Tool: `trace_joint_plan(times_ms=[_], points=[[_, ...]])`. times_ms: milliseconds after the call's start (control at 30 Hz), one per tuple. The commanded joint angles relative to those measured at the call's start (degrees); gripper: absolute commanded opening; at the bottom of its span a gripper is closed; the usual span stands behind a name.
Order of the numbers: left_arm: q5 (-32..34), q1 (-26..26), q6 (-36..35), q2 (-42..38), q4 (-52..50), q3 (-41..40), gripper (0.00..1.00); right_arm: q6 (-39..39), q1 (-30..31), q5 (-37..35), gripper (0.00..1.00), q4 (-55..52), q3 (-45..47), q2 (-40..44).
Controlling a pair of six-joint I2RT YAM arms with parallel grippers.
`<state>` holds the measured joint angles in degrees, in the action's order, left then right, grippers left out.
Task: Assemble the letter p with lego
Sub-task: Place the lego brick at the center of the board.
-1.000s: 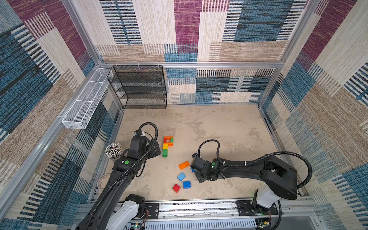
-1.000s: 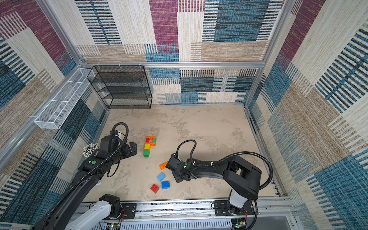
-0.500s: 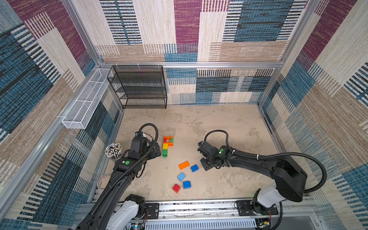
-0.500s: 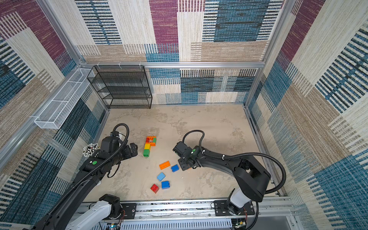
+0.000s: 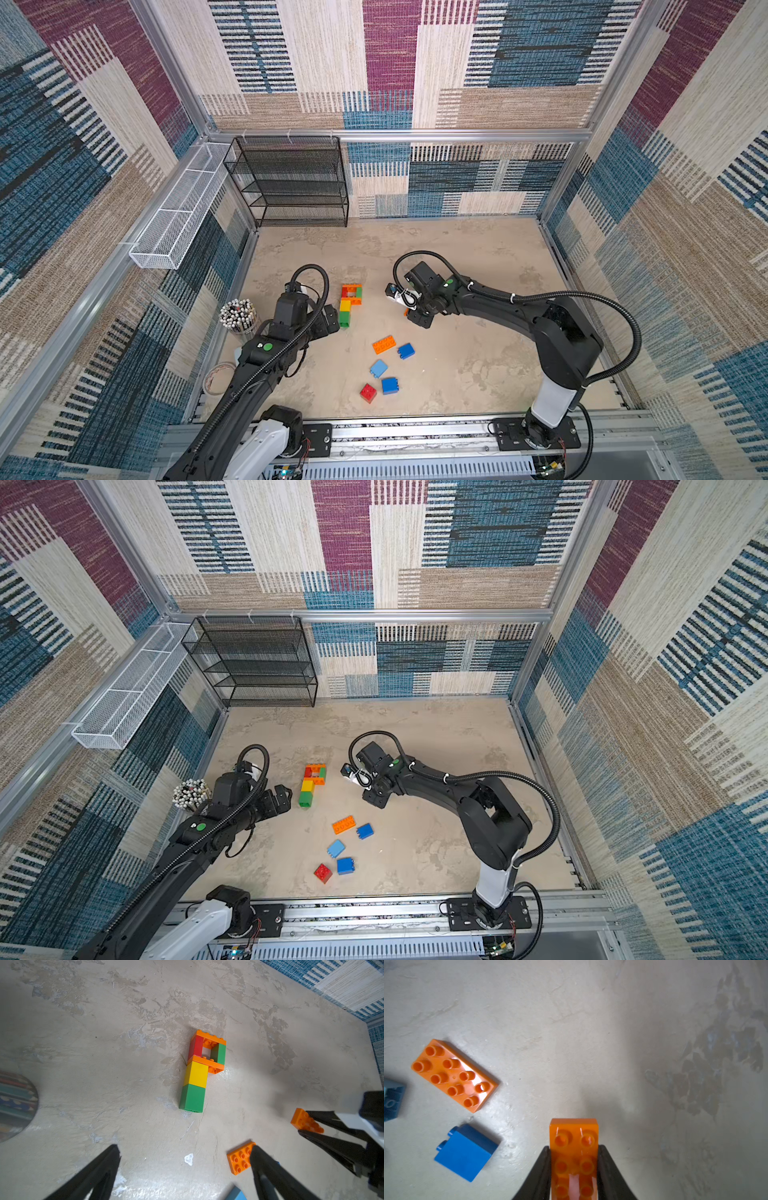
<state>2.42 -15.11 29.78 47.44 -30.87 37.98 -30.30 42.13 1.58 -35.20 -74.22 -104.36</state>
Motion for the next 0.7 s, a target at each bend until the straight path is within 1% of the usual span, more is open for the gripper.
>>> trace_joint_plan(times_ms=[0, 167, 367, 433, 467, 500, 533, 567, 667], points=[[0.03, 0.02, 0.67, -0.64, 1.21, -0.94, 0.99, -9.31, -0.41, 2.83, 0.29, -1.33, -2.79, -3.24], [0.55, 0.09, 0.72, -0.12, 1.76, -1.41, 0.99, -10.85, -0.78, 1.45, 0.33, -2.40, -6.42, -8.57], [1.23, 0.10, 0.61, -0.02, 1.95, -1.68, 0.99, -11.63, -0.75, -1.08, 0.42, -1.50, -7.17, -10.67], [1.18, 0.14, 0.46, -0.07, 1.93, -1.68, 0.99, -11.23, -0.97, -1.81, 0.49, -1.29, -6.98, -10.78], [1.19, 0.15, 0.45, -0.03, 1.96, -1.59, 0.99, -11.17, -1.06, -1.85, 0.62, -1.31, -6.78, -10.78], [1.25, 0.10, 0.41, -0.11, 1.85, -1.59, 0.99, -11.16, -1.05, -1.96, 0.68, -1.21, -6.46, -10.63], [1.31, 0.09, 0.45, -0.20, 1.78, -1.55, 0.99, -11.14, -1.17, -2.27, 0.71, -0.95, -6.09, -10.39], [1.49, 0.11, 0.41, -0.34, 1.75, -1.62, 0.99, -11.10, -1.25, -2.73, 0.72, -0.60, -5.69, -10.14], [1.63, 0.09, 0.39, -0.73, 1.72, -1.85, 0.99, -11.15, -1.57, -3.61, 0.71, 0.28, -4.65, -9.23]])
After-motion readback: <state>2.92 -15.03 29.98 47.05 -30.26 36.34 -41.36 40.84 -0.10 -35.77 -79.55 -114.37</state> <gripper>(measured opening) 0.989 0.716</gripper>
